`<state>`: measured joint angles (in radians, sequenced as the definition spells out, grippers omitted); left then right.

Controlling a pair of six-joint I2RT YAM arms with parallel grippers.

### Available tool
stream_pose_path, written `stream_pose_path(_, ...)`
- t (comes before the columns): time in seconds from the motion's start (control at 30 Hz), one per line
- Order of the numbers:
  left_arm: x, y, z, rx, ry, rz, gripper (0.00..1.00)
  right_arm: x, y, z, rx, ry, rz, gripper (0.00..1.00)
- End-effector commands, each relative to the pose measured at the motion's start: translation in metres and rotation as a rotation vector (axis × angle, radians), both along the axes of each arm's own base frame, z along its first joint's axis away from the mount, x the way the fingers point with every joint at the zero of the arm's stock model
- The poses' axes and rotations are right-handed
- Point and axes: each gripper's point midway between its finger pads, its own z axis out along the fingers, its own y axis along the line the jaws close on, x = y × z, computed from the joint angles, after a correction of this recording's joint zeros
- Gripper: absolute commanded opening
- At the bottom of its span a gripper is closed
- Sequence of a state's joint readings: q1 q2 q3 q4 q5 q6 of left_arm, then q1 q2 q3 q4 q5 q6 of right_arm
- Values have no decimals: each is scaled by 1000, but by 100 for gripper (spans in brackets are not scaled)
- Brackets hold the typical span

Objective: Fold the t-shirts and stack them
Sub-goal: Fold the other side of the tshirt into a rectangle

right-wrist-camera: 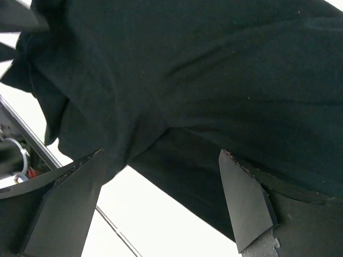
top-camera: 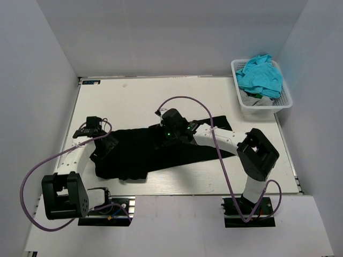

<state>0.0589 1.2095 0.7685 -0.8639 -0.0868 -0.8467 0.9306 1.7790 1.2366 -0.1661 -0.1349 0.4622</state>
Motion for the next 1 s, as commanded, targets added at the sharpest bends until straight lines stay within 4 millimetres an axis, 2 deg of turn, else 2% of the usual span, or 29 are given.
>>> stream_pose_path(0.0,-3,4,-6,12,24,11,92,12,14,14,37,28,-98,90)
stream_pose_path(0.03,0,2,-6,12,26,2,90,12,15,8,29,42,-103,90)
stream_pose_path(0.07,1,2,-7,12,26,2,87,13,23,16,56,54,-105,90)
stream_pose_path(0.1,1,2,-9,11,36,2,83,13,21,-1,19,90,-115,90)
stream_pose_path(0.17,1,2,-15,11,39,2,75,12,27,-3,22,125,-122,90)
stream_pose_path(0.2,0,4,-18,11,41,13,65,9,29,-16,5,148,-117,90)
stream_pose_path(0.27,2,2,-20,1,28,10,55,13,35,-13,19,157,-116,90)
stream_pose_path(0.3,2,2,-20,1,28,10,47,11,34,-27,-17,178,-117,90)
stream_pose_path(0.4,3,2,-25,1,39,10,38,13,30,-34,-67,193,-148,90)
stream_pose_path(0.5,1,4,-30,10,63,3,21,14,26,-37,-67,195,-169,90)
stream_pose_path(0.53,1,4,-30,11,63,3,11,14,26,-38,-67,199,-170,88)
stream_pose_path(0.6,-1,4,-34,9,86,3,1,13,28,-40,-66,208,-167,85)
stream_pose_path(0.63,-1,4,-34,9,86,3,0,13,29,-41,-64,213,-162,81)
stream_pose_path(0.73,3,5,-30,13,69,-6,0,17,32,-45,-66,216,-162,62)
stream_pose_path(0.77,7,5,-26,14,51,-5,0,18,35,-46,-65,213,-162,53)
stream_pose_path(0.87,12,7,-10,31,-20,-1,0,24,36,-50,-79,218,-173,44)
stream_pose_path(0.97,21,12,11,56,-130,8,0,28,35,-56,-100,218,-192,27)
